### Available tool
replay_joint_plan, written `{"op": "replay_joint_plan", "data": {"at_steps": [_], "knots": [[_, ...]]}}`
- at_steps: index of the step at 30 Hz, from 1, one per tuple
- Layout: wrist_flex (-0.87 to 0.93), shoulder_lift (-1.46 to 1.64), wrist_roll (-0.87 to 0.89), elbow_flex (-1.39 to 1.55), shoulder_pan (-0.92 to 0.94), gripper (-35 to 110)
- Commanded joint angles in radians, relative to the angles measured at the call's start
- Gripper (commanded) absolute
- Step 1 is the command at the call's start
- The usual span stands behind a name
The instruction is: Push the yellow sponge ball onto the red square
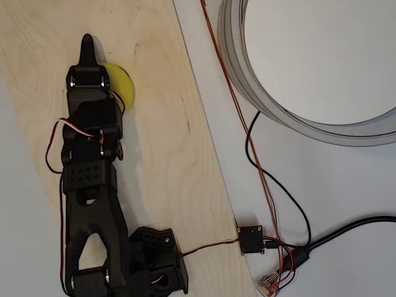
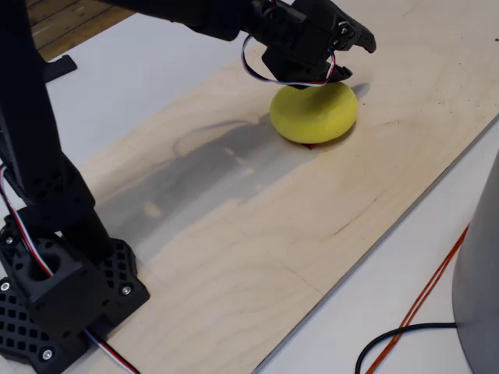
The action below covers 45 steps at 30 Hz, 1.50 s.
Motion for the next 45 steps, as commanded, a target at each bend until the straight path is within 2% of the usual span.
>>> {"op": "replay_joint_plan", "data": {"at_steps": [1,26,45], "knots": [[-0.012,0.003,0.028,0.021,0.011,14],[-0.054,0.112,0.051,0.201,0.003,14],[-0.051,0.132,-0.015,0.104,0.008,15]]}}
